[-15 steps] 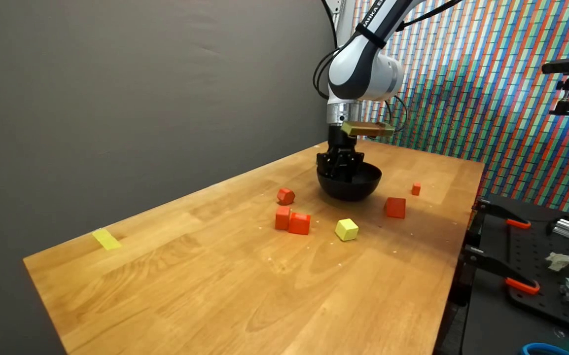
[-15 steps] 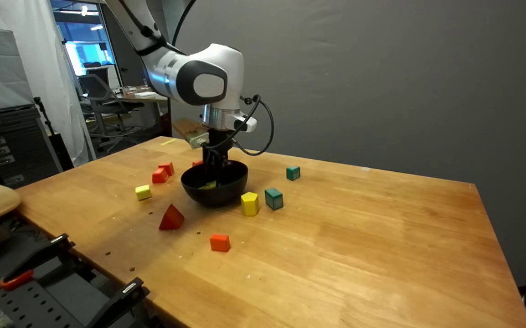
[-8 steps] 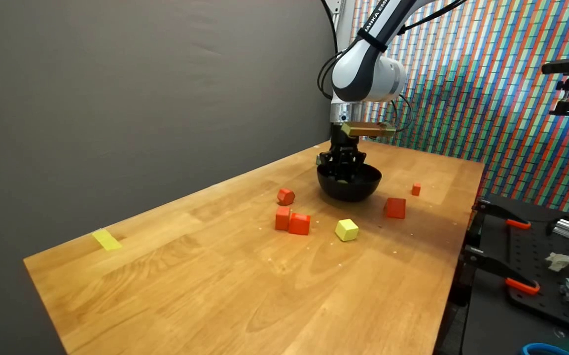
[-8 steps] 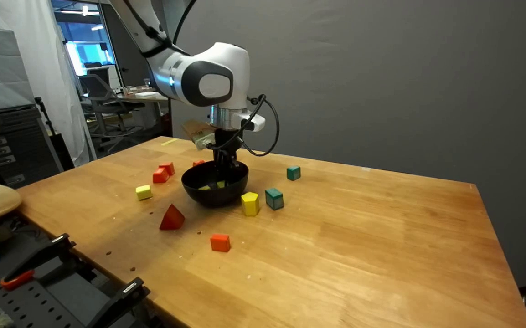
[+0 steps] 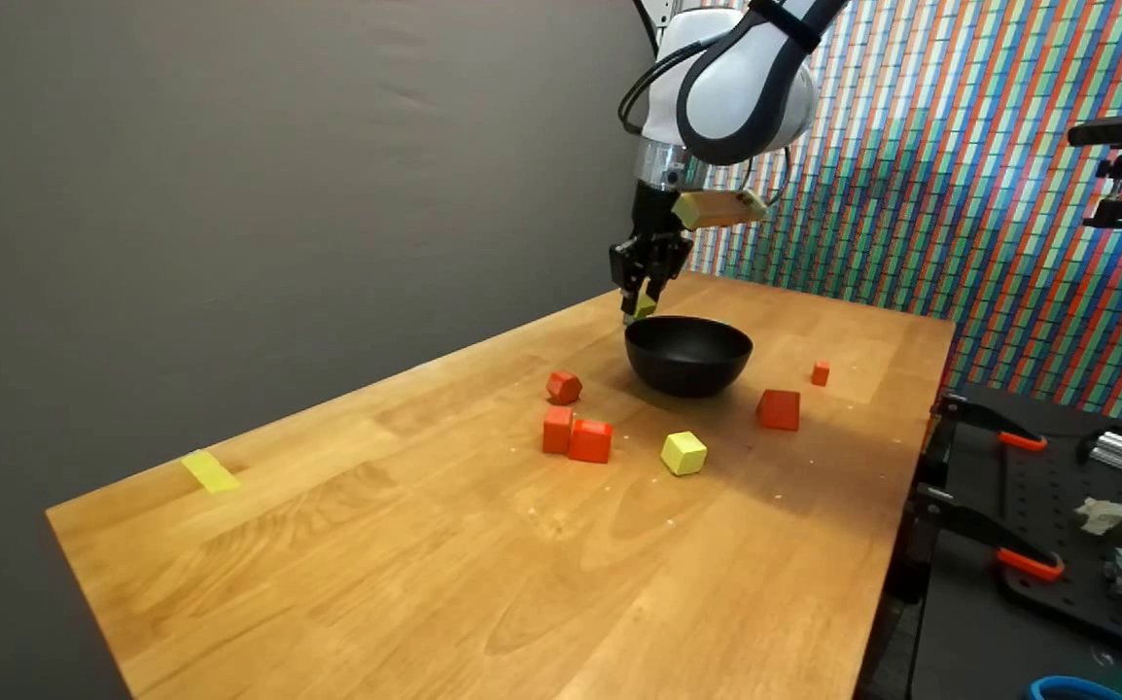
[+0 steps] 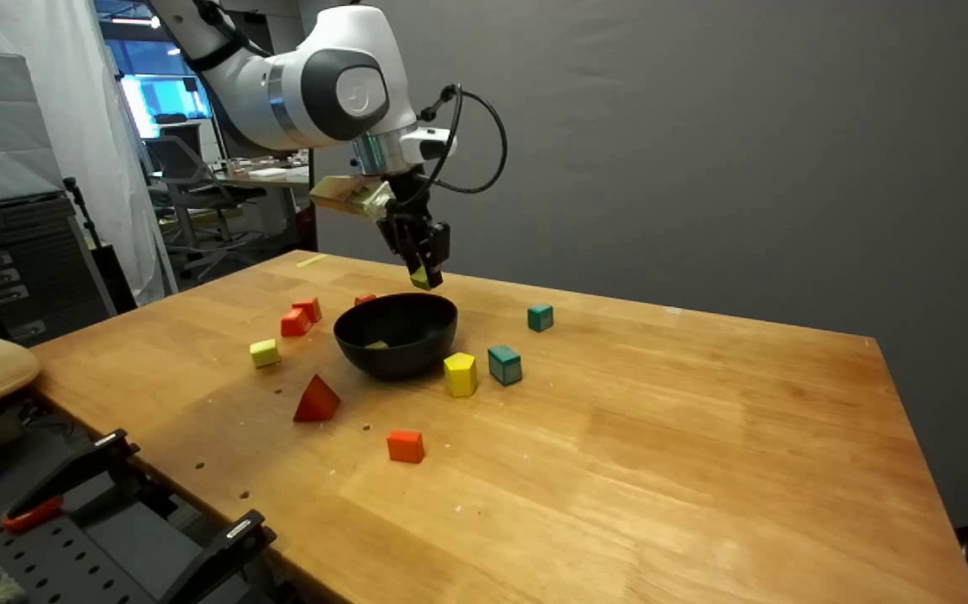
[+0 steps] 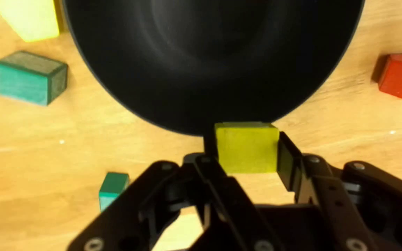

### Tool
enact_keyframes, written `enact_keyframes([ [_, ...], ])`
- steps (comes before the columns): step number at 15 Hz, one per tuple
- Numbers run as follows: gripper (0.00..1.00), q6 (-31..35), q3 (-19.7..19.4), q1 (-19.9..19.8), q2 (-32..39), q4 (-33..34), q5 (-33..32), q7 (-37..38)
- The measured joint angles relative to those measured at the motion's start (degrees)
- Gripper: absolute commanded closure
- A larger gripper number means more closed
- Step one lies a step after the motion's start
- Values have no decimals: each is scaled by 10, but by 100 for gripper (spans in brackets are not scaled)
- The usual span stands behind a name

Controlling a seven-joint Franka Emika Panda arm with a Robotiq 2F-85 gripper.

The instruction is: Remove the cubes from the bowl

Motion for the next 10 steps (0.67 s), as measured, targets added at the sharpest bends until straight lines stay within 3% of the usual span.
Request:
enact_keyframes([
  [4, 82, 78, -50, 43, 20, 10, -110, 26],
  [8, 82, 184, -131, 105, 85, 51, -151, 57],
  [10, 82, 205, -146, 125, 117, 70, -151, 70],
])
